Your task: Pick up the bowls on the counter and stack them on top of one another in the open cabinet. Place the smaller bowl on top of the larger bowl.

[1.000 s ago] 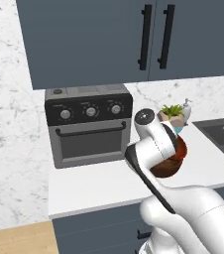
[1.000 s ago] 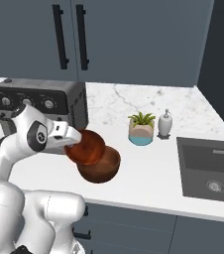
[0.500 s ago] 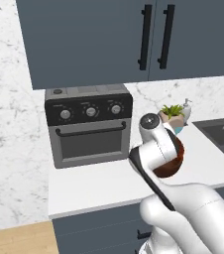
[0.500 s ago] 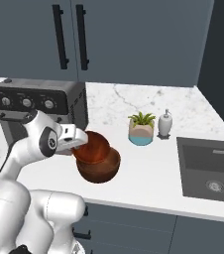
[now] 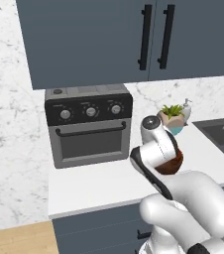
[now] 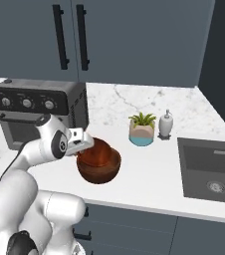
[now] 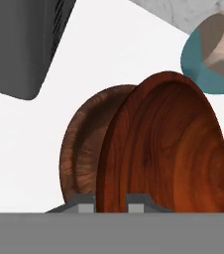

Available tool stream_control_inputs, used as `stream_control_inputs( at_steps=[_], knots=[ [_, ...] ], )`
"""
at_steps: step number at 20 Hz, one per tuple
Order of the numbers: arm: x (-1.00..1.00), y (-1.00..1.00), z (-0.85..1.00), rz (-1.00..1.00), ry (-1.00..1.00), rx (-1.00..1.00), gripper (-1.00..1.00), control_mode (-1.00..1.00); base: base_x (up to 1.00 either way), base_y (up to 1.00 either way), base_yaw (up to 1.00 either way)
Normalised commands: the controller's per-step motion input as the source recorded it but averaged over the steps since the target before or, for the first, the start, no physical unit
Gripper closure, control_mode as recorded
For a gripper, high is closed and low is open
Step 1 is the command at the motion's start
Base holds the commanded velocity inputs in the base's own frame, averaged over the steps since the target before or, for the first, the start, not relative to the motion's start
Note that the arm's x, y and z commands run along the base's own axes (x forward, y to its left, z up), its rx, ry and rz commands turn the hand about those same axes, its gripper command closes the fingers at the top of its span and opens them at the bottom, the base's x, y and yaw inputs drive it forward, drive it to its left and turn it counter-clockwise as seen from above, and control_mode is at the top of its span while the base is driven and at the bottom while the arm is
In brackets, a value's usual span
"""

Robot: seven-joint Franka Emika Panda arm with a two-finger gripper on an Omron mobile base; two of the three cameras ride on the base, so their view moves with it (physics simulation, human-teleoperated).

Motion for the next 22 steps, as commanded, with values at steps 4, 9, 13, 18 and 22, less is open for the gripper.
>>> stream_control_inputs(
  at_steps=[4,9,13,18,22],
  knots=[
    [0.15,-0.17,-0.39,0.09,0.06,0.00,1.00,-1.00,0.00,0.00,0.00],
    [0.17,-0.15,-0.27,0.08,0.05,0.00,1.00,-1.00,0.00,0.00,0.00],
    [0.21,-0.04,-0.23,0.00,0.00,-0.01,1.00,-1.00,0.00,0.00,0.00],
    [0.20,-0.02,-0.23,0.00,0.00,-0.02,1.00,-1.00,0.00,0.00,0.00],
    [0.16,0.00,-0.13,0.00,0.00,0.00,1.00,-1.00,0.00,0.00,0.00]
  ],
)
